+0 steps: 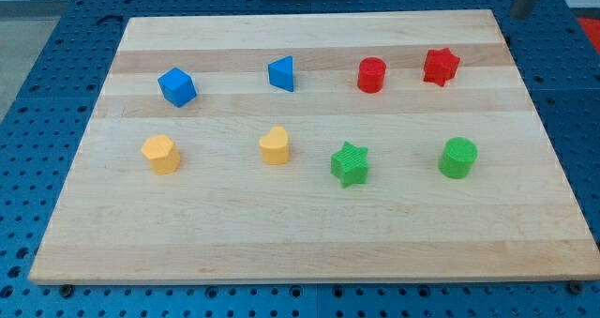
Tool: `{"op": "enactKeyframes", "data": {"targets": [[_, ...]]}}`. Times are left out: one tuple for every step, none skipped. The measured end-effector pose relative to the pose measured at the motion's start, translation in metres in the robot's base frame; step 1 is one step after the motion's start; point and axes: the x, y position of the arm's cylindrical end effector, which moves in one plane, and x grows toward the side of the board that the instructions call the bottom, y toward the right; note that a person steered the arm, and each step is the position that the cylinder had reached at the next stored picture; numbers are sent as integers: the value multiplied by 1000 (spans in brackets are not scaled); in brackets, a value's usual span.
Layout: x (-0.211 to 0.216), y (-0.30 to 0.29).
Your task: Point your arm at the red star
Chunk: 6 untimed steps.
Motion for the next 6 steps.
{"op": "enactKeyframes", "data": {"targets": [[-1, 2], [47, 9], [86, 5], [90, -23], [90, -60], [100, -84]]}}
